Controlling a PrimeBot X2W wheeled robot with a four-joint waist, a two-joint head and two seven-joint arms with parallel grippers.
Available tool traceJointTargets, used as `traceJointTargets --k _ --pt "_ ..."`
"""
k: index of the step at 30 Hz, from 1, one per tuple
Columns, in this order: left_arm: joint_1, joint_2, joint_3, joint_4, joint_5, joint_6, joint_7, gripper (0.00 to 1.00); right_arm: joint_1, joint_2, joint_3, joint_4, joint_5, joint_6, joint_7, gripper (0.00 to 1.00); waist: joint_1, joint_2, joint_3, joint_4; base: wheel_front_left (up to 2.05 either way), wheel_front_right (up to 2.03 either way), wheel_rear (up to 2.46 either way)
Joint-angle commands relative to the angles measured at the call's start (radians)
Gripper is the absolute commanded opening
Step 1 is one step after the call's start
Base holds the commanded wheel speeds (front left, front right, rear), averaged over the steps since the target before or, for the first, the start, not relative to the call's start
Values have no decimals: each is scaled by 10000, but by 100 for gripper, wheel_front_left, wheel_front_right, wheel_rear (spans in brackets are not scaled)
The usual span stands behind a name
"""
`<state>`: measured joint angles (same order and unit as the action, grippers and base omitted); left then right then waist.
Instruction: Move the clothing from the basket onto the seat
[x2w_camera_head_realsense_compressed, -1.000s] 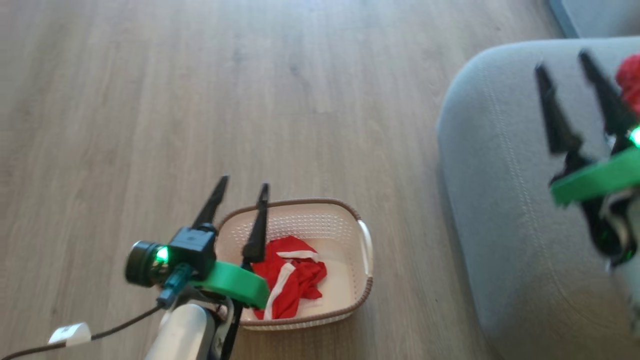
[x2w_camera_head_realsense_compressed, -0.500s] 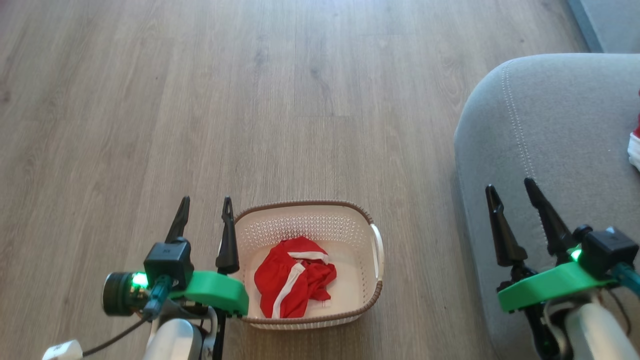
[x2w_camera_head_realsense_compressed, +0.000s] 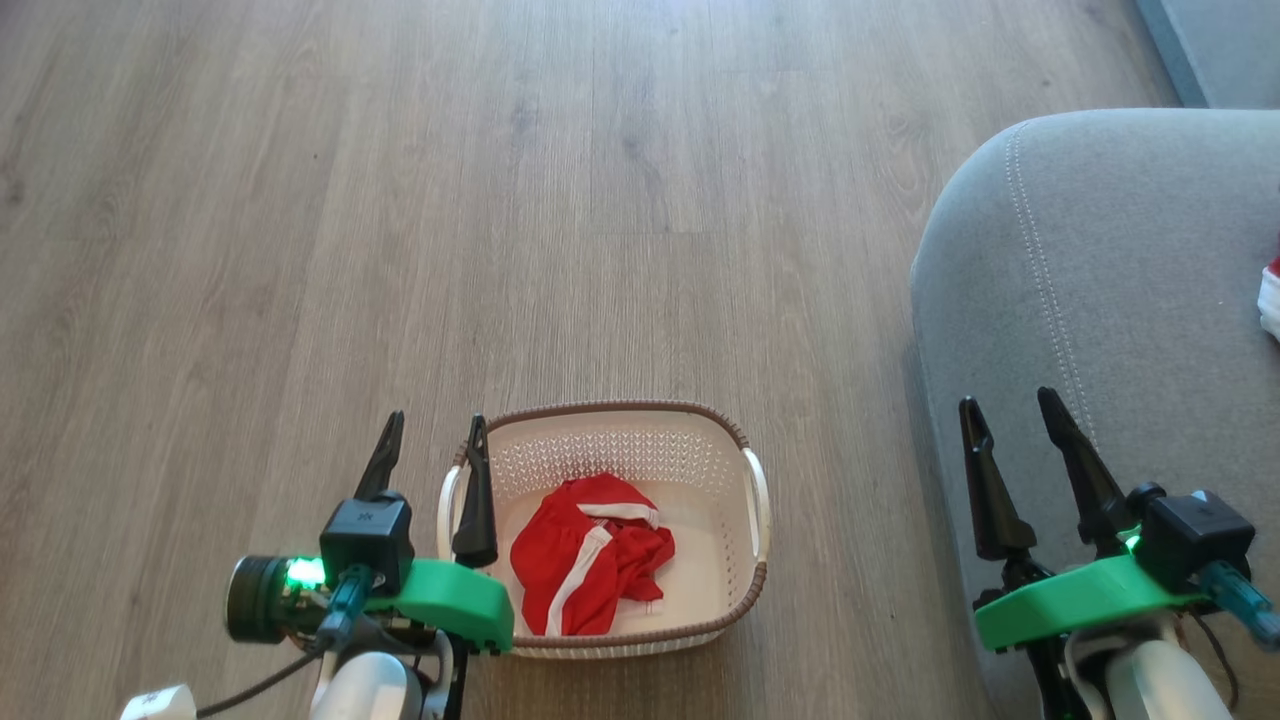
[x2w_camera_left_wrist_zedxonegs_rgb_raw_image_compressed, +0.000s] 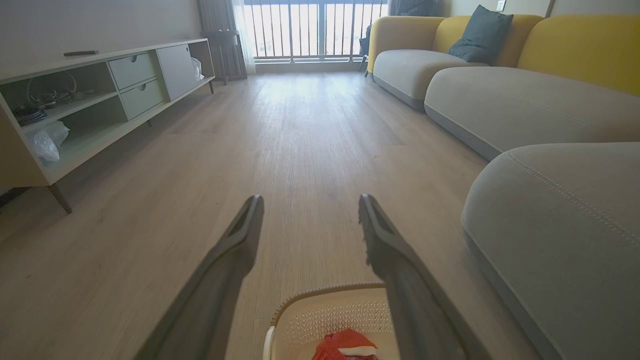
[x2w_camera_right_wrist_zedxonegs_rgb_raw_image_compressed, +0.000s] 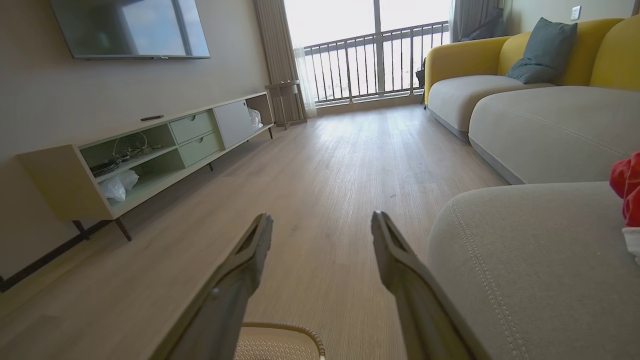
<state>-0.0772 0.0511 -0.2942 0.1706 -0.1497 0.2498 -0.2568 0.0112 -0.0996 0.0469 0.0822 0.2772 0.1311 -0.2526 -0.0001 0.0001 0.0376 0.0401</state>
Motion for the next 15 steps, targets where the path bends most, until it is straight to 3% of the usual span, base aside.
traceJointTargets --k 1,15 --pt "-164 -8 252 -301 12 40 -49 100 -216 -45 170 -374 -66 -4 -91 100 1 -1 16 8 0 0 0" --pt "-184 -9 162 -242 31 -84 -49 100 -226 -9 65 -354 15 -4 -91 100 1 -1 57 90 0 0 0"
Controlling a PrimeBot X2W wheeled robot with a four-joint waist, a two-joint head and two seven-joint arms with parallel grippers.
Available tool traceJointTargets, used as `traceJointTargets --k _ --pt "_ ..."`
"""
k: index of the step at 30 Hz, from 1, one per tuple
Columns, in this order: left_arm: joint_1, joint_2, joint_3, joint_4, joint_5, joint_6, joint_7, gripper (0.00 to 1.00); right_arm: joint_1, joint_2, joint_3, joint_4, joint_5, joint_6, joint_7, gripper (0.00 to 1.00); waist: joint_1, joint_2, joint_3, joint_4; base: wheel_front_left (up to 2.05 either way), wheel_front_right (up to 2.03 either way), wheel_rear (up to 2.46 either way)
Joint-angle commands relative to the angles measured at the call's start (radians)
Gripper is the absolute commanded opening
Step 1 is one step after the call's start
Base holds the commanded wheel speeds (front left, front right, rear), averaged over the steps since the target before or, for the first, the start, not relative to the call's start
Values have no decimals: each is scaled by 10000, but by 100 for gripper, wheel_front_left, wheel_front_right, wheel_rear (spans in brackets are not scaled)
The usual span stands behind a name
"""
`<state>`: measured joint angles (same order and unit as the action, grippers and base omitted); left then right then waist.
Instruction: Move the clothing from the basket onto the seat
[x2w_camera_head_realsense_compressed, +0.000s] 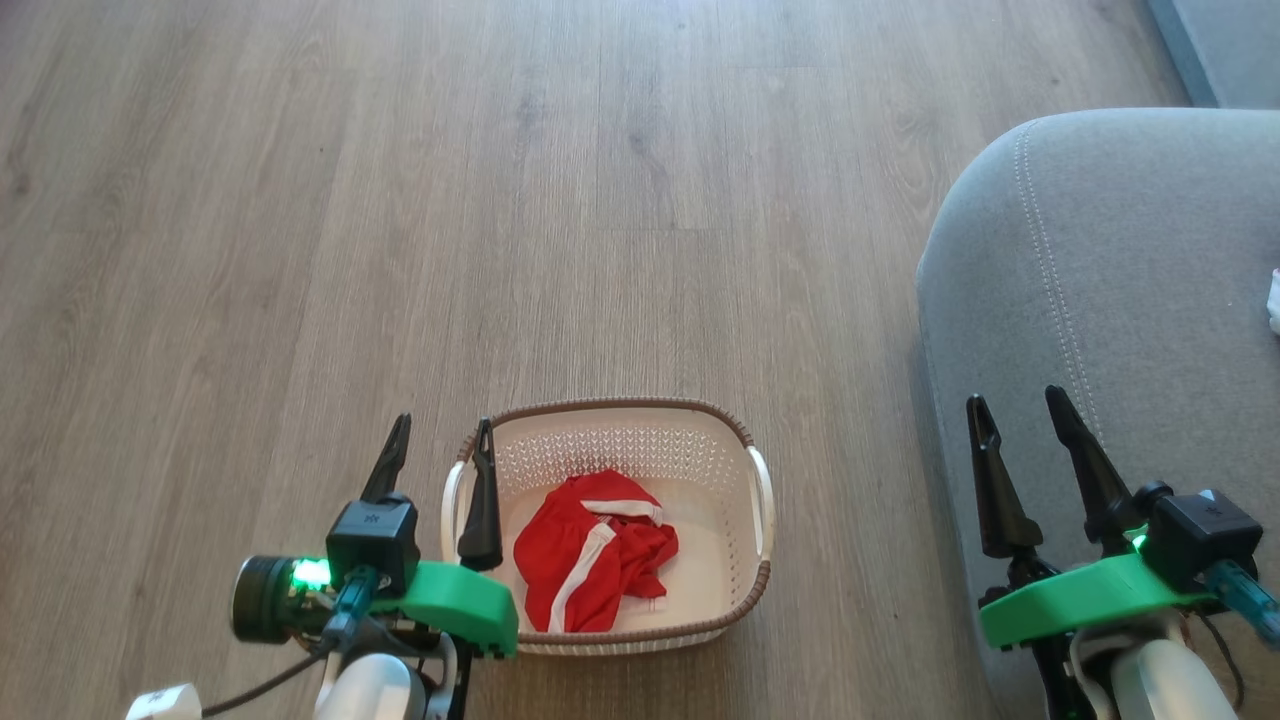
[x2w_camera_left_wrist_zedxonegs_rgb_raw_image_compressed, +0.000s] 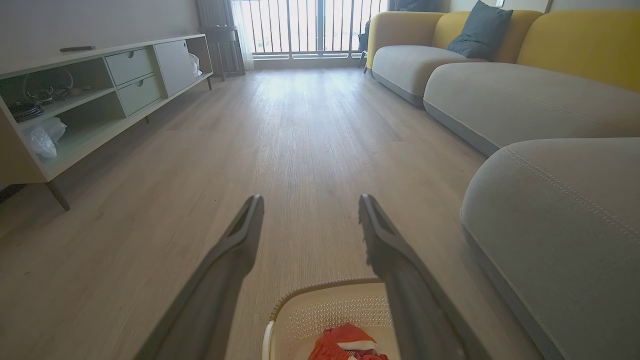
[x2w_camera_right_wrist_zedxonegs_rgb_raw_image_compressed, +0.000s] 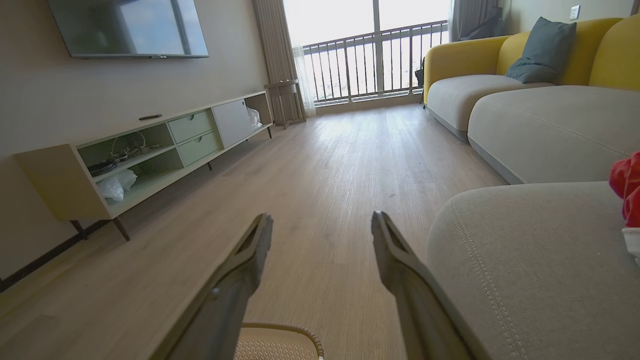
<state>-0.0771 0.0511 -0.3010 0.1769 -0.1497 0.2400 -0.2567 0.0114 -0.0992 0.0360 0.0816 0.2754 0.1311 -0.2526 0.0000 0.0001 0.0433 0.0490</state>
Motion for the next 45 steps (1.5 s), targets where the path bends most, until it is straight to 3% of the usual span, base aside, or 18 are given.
traceJointTargets --k 1,27,38,45 --pt "-186 -9 221 -302 41 2 -51 100 -226 -10 171 -347 41 -4 -91 100 0 -1 4 4 0 0 0" --pt "-402 -9 114 -94 110 -85 -51 100 -501 -14 55 -186 37 -4 -91 100 0 -1 716 -238 0 0 0" --pt "-1734 -9 -526 2012 635 -182 -51 100 -1435 -351 -58 -373 73 -4 -91 100 0 -1 3433 -1315 0 0 0" --pt "-3282 59 -759 4213 1166 -707 -51 100 -2004 -433 -275 -485 310 -4 -91 100 0 -1 5422 -2168 0 0 0"
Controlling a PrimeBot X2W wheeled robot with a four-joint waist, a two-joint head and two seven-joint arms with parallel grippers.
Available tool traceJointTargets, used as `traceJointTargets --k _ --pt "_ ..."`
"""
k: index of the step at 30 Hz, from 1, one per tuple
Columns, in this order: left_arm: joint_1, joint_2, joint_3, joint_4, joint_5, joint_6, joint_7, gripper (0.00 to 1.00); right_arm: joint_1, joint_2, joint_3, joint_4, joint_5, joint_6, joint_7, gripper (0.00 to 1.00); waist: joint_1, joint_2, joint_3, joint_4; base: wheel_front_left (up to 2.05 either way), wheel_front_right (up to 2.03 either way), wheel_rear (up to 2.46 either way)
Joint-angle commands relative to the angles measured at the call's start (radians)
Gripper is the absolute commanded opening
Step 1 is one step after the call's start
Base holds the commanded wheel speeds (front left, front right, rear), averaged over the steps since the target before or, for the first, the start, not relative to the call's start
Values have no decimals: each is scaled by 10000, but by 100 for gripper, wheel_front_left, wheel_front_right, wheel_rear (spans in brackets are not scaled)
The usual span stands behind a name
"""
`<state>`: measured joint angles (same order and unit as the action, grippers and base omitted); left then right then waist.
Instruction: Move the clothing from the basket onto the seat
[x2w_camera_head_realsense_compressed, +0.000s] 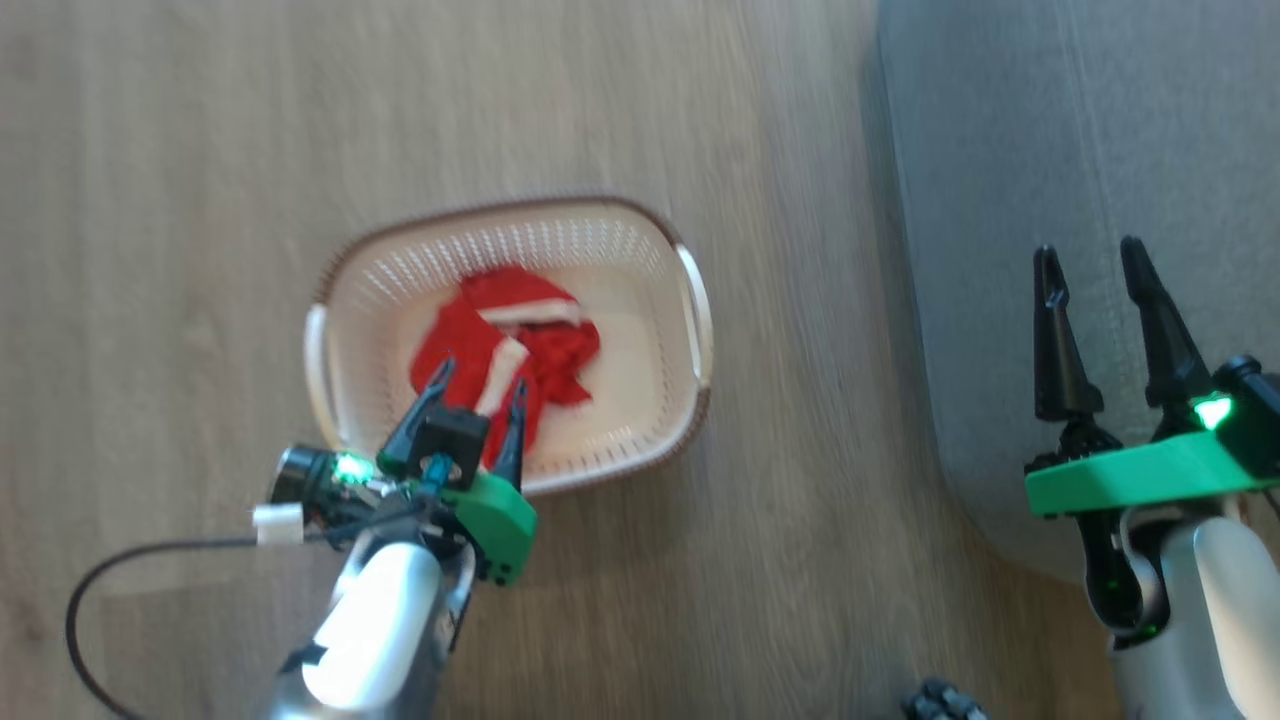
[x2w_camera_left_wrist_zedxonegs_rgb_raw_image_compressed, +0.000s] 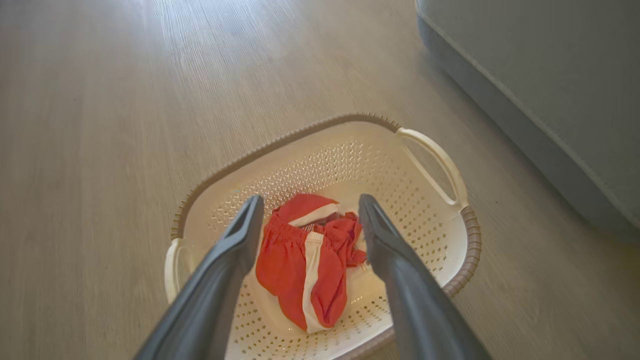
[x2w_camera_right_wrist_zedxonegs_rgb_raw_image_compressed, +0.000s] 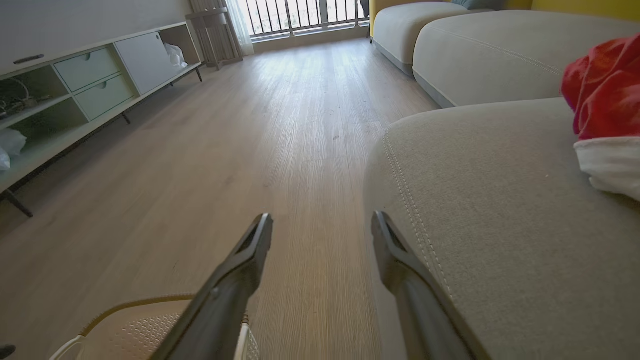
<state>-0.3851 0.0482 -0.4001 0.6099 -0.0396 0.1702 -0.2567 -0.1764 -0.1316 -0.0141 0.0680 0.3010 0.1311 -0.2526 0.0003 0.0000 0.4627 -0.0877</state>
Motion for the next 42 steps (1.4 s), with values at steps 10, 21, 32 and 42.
traceJointTargets --k 10,21,32,42 --pt "-2587 925 258 3123 428 -342 -51 100 -670 370 789 -411 239 -4 -91 100 -3 0 3236 -2151 0 0 0" --pt "-5018 1723 216 6299 477 -596 561 100 -1014 739 1403 -299 682 -4 -91 100 -3 0 4396 -3212 0 0 0" --pt "-5874 2576 -308 6755 887 -494 2272 100 -977 811 1790 -263 1219 -4 -91 100 -3 0 4914 -3720 0 0 0" --pt "-6238 2736 -909 6801 1249 -595 3895 100 -729 813 1848 -433 1517 -4 -91 100 -3 0 5119 -3750 0 0 0"
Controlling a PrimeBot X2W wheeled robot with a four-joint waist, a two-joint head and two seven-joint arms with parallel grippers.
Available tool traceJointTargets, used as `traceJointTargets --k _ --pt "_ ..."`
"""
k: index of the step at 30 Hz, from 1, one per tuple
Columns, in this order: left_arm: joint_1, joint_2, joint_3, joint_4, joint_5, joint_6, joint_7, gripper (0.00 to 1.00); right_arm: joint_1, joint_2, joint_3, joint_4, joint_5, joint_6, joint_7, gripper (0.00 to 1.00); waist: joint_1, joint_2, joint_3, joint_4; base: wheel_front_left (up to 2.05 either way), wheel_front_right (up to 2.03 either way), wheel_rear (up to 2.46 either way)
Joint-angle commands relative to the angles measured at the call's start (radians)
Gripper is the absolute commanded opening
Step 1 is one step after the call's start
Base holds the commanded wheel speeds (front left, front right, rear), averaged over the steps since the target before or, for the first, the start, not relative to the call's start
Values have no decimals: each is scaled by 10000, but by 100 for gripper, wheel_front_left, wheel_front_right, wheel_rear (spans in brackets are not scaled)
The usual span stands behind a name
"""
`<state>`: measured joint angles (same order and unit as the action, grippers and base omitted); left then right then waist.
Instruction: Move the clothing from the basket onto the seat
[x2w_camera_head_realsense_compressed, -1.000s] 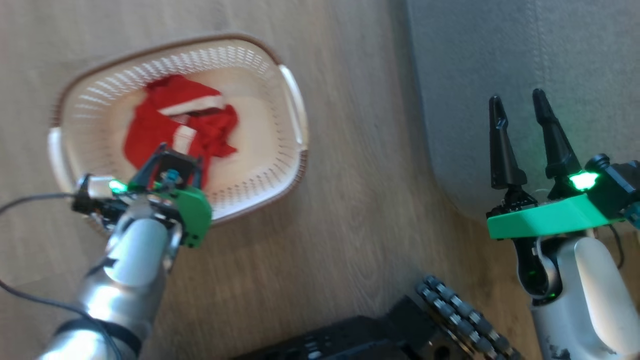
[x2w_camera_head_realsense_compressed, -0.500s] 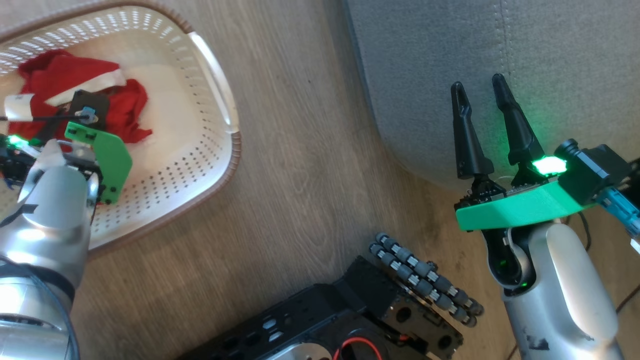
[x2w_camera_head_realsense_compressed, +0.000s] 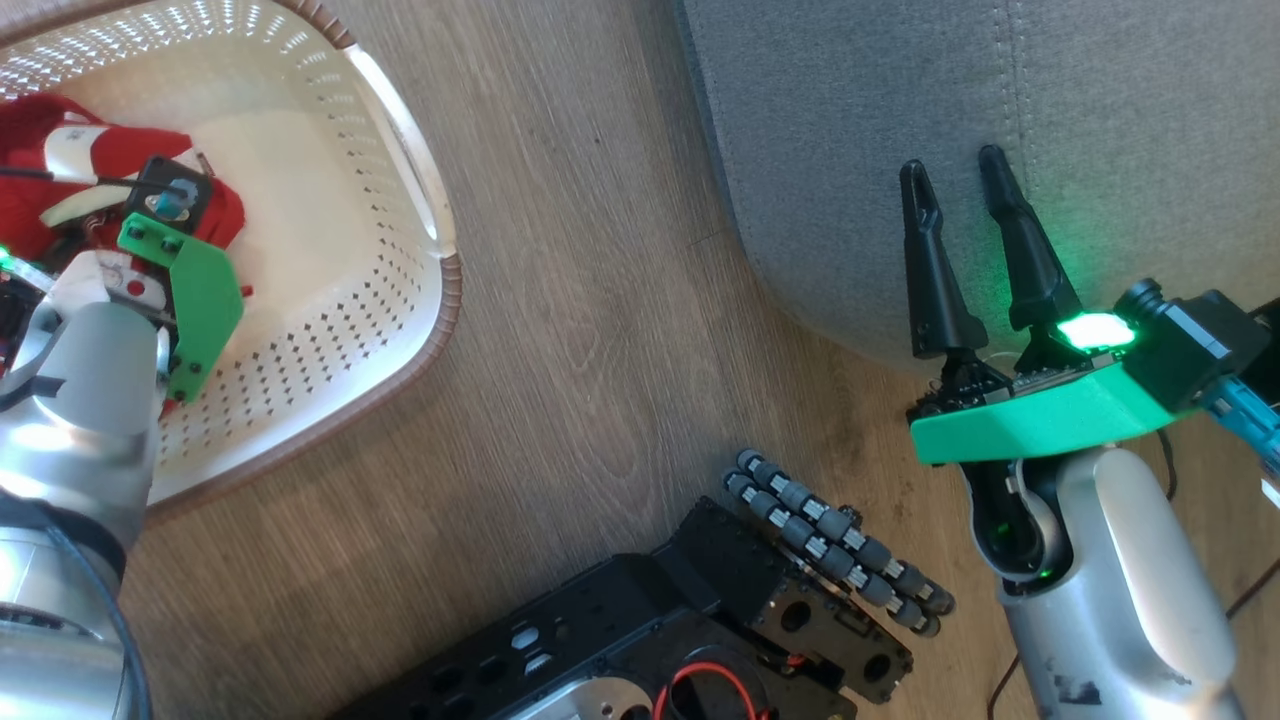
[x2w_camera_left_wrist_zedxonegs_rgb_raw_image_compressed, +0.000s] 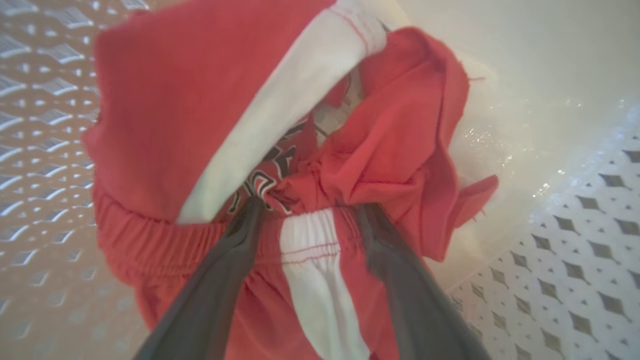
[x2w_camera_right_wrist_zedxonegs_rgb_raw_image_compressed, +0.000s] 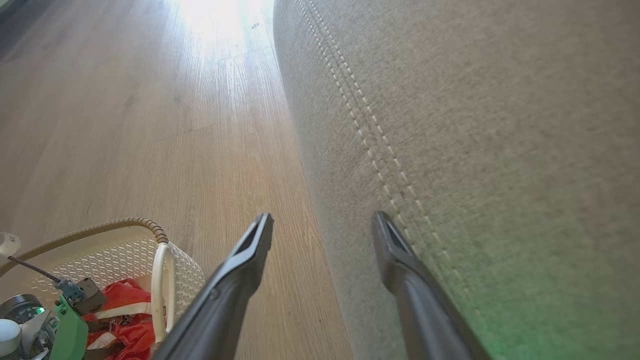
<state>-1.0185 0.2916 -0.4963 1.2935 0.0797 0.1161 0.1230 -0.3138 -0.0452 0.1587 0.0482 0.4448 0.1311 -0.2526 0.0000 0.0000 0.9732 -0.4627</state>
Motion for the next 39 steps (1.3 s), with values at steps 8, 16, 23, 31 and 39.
traceJointTargets --k 8,16,23,31,39 --pt "22 301 -52 -29 -90 -265 818 0 683 -52 132 -270 168 -4 -91 100 0 0 67 1 0 0 0" --pt "60 275 -20 -28 -324 -216 811 0 555 -51 174 -147 232 -4 -91 100 0 0 38 9 0 0 0" --pt "131 267 28 -28 -572 -153 387 0 200 -51 289 -97 282 -4 -91 100 0 0 -292 -114 0 0 0" --pt "619 -171 315 -27 -1142 14 -732 0 -104 -51 226 70 118 -4 -92 100 0 0 -1323 -20 0 0 0" --pt "1477 -1232 635 -41 -1834 215 -2524 0 202 -51 -313 67 -664 -4 -92 100 0 0 -3313 1075 0 0 0"
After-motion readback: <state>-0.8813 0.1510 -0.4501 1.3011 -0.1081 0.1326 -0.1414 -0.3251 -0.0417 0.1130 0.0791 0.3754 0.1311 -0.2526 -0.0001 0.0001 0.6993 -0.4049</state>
